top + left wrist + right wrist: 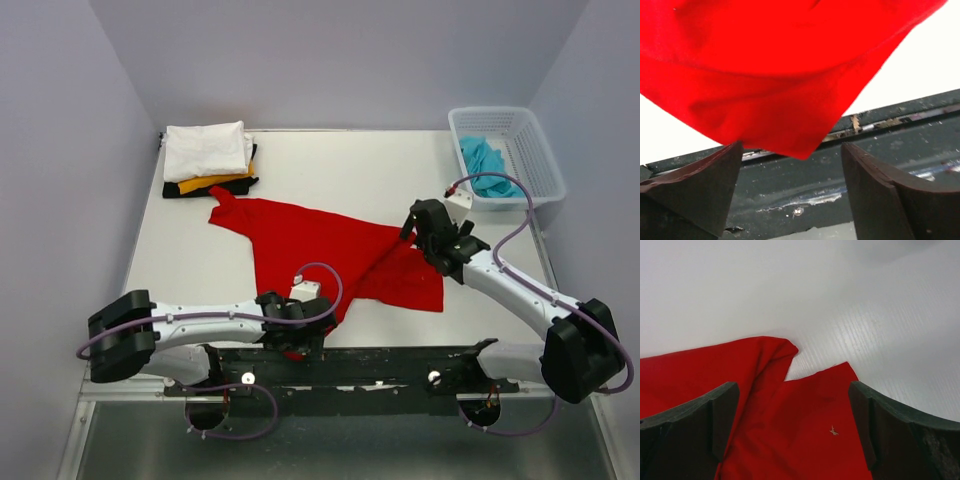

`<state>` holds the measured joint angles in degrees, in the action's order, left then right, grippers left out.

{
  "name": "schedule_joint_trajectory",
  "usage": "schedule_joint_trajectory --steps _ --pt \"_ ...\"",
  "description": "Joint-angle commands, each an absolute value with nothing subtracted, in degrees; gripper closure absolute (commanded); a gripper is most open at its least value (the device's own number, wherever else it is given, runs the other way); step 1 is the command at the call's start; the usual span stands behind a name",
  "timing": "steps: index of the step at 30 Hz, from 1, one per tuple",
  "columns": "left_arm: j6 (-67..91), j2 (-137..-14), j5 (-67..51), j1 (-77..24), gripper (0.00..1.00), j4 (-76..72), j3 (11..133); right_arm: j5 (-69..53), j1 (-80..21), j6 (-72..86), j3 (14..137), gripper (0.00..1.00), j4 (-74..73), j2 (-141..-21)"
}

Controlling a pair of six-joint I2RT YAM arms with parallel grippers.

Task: Fold and stack the t-shirts
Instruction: Flatten out the tshirt

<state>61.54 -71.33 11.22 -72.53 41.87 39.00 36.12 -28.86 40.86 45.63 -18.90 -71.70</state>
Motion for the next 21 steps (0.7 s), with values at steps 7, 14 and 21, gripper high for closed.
schedule_joint_trajectory --steps 7,14,21 --pt "67.3 -83.9 19.0 -72.8 0.44 43.6 42.6 36.3 -28.6 42.4 43.3 0.00 -17.4 -70.0" --pt "71.0 -84.3 23.7 -72.8 1.00 49.4 45.4 34.3 -28.6 45.2 41.9 0.00 -19.8 -68.5" --pt "64.7 -71.2 27.2 -70.0 1.00 45.0 44.7 29.9 -28.7 53.6 38.6 0.00 -30.3 -68.6"
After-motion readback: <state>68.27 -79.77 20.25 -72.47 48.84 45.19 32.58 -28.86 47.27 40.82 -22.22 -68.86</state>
